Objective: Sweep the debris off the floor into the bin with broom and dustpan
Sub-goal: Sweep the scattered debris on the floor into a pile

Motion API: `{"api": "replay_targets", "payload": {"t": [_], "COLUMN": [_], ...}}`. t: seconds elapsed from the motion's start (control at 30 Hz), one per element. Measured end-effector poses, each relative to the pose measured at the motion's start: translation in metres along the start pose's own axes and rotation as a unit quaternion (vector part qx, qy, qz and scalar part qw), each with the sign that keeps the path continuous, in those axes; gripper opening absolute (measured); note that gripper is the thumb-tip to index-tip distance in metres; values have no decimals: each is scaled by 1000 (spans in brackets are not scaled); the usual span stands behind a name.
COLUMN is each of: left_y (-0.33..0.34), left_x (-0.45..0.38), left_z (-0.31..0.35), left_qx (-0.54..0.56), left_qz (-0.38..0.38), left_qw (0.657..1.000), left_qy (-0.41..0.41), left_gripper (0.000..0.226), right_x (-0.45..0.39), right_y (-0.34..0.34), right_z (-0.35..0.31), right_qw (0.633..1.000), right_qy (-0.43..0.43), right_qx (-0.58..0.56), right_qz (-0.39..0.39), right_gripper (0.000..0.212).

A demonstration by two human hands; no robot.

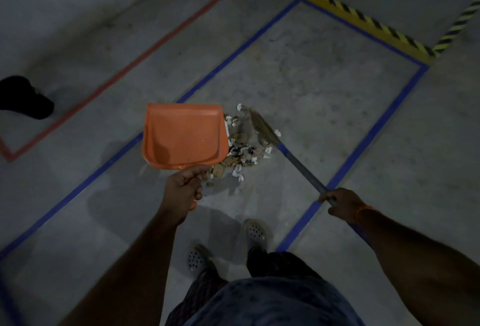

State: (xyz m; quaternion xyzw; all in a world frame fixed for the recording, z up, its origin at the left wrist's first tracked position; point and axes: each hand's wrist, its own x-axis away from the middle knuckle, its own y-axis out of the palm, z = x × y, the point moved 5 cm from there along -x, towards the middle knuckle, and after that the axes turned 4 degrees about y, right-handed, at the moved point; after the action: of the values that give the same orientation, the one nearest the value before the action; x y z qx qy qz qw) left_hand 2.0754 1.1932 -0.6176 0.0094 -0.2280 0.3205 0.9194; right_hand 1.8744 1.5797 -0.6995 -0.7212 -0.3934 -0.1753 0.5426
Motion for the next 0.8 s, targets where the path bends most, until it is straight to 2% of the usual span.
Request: {"api": "replay_targets", "payload": {"t": [0.2, 0.33, 0.53, 0.8], "left_y": [-2, -4, -18, -50], "left_x": [5, 10, 17, 35], "left_z": [-1, -2, -9, -32], "left_qx": [-3, -8, -13, -20], "left_qz": [8, 3, 1, -4], "left_qw": [1000, 1000, 1000, 1000], "left_qy": [-4, 3, -5, -8], "left_gripper": [25, 27, 31, 32], "right_x": [5, 4, -9, -21], "right_y": [10, 12, 33, 87], "right_z": [20, 23, 23, -11], "right_qw": [996, 996, 990, 993], "right_qy": [46, 64, 133, 87], "right_qx": [-75, -55, -39, 40], "right_qz": [19, 31, -35, -65], "right_gripper": [35, 50, 60, 66]}}
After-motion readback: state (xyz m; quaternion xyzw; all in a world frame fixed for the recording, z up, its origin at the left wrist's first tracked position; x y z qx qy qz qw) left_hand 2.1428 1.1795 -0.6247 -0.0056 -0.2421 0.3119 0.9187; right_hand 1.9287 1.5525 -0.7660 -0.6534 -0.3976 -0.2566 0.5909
